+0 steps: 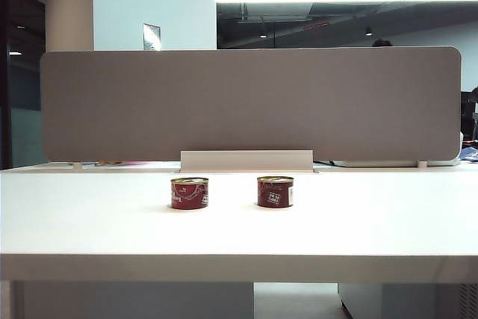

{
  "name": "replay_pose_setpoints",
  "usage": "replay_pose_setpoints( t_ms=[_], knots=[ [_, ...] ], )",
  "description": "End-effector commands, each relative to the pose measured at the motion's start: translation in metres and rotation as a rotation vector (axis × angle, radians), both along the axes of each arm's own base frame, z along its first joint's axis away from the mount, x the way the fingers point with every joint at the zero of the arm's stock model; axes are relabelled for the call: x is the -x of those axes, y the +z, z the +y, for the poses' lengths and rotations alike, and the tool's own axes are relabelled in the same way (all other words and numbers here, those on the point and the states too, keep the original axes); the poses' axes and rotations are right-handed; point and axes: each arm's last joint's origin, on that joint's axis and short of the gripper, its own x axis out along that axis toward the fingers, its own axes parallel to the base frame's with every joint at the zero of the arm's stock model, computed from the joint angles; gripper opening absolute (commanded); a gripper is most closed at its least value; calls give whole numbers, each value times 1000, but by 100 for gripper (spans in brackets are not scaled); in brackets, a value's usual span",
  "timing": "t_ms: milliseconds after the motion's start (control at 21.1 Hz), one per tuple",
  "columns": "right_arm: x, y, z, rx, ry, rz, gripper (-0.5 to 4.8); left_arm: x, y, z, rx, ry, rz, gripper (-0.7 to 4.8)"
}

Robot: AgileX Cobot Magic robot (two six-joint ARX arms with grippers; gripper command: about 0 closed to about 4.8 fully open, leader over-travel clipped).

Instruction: Stack a can of tomatoes on the right onto the can of tomatoes on the left.

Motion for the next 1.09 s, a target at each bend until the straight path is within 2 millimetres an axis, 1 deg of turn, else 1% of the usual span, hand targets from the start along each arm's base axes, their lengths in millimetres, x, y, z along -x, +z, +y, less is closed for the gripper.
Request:
replay_pose_setpoints(
  t_ms=[47,853,1090],
  knots=[
    [0,-1,0,4,-1,-6,-5,0,2,0,-1,0,-10,-5],
    [0,-1,0,2,4,-10,-4,0,1,0,3,-13,-5,-6],
    [-1,3,4,-62,137,-44,-5,0,1,-1,18,-46,5,-6]
  ],
)
